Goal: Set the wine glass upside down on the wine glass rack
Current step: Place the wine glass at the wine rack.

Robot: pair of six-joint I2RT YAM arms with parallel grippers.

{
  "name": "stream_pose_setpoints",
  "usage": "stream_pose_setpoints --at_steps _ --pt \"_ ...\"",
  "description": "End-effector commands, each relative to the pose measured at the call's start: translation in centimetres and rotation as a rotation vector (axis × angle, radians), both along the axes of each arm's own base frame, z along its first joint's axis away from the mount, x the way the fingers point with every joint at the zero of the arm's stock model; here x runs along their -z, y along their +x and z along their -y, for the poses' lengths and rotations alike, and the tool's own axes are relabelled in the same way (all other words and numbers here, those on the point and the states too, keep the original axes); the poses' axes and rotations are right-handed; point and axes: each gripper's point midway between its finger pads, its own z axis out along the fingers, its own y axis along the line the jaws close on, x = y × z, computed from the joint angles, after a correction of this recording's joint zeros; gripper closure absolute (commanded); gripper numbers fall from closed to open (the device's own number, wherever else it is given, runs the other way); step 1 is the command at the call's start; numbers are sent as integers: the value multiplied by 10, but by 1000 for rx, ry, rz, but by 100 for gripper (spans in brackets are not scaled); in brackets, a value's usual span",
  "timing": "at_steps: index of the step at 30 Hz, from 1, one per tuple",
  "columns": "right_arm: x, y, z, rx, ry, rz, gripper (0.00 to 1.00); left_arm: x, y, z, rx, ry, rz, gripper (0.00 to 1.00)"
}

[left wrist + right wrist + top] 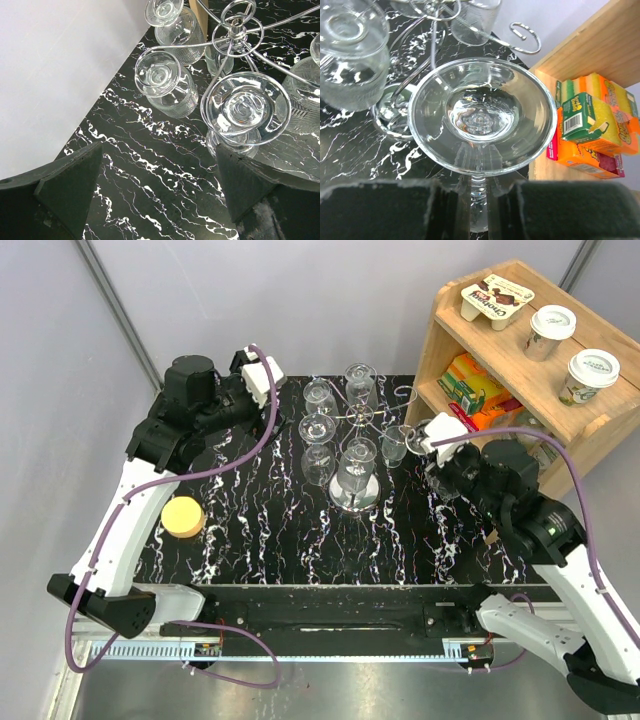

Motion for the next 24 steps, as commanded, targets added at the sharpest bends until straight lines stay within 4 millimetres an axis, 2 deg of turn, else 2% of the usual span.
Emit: stream_pose_setpoints --at_steps 1,7,14,24 --pt "-61 20 7 98 121 164 100 -30 -7 1 21 -55 83 1" --pt "-63 35 8 130 133 159 100 -33 -12 2 39 -65 91 1" --pt "-78 49 8 154 161 195 100 -29 -14 5 54 -84 84 1" --pt "-74 79 -4 146 210 182 100 -34 -18 6 65 -92 100 1"
